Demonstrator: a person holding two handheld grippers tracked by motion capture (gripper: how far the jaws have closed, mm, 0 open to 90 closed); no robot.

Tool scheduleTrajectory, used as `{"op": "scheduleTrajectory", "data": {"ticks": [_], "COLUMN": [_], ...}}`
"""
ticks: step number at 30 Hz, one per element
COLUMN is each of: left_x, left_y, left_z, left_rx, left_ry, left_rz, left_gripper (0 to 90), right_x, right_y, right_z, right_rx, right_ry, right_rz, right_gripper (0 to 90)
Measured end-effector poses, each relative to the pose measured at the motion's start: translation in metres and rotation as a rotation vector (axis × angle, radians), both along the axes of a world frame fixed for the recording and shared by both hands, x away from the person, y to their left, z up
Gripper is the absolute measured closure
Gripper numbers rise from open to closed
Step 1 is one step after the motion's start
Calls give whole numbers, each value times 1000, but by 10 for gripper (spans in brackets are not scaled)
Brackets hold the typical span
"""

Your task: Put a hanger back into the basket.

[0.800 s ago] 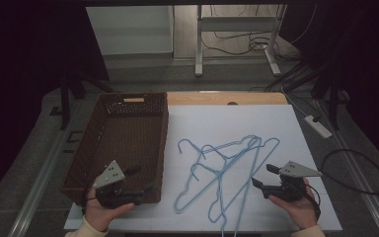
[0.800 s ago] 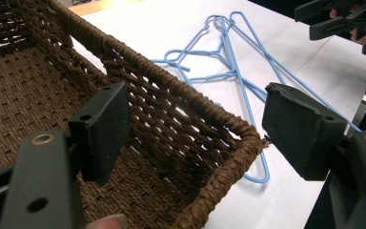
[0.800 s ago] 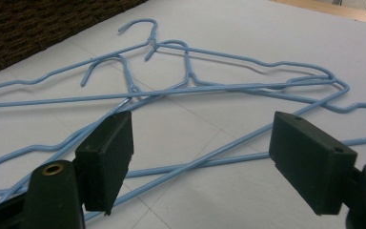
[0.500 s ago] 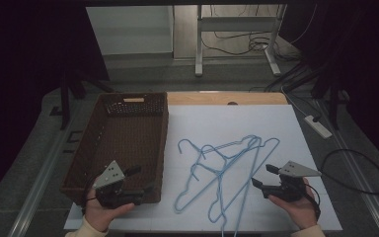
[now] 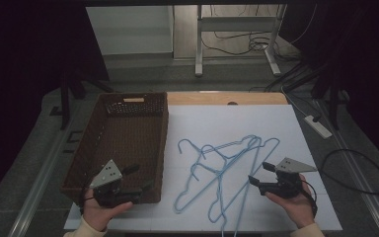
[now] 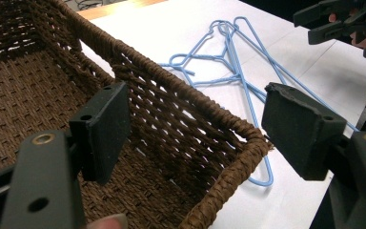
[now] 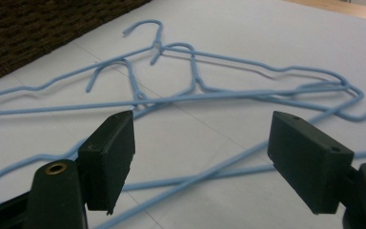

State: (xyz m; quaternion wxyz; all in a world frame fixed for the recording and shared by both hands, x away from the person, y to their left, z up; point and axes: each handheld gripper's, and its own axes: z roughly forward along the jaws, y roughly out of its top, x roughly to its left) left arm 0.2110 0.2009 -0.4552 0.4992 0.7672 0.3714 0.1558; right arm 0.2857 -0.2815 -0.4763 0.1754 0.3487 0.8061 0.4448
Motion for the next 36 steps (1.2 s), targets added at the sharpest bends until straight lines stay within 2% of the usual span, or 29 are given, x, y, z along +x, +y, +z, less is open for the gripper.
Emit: {"op": "scheduleTrajectory", "data": {"ticks": [4,8,14,21,36], "left_x": [0,1,1,1,1], "left_y": [0,0,-1,-1,-1], "left_z": [0,-1,-1,0,-1], "left_rx": [2,0,4,2,3], "left_ry": [-1,-1,-1,1,2], "left_rz": [-5,-7,-13,-15,-18], "left_gripper": [252,254,255,255,256], "right_x": [6,21,45,67,102], "right_y": [11,28,50,75,127], "right_z": [7,13,19,27,18], "right_rx": [-22,-56,-65,-85,-177], "right_ry": [9,36,56,77,155], "right_rz": [12,35,49,70,123], "right_gripper": [252,254,265,271,299]}}
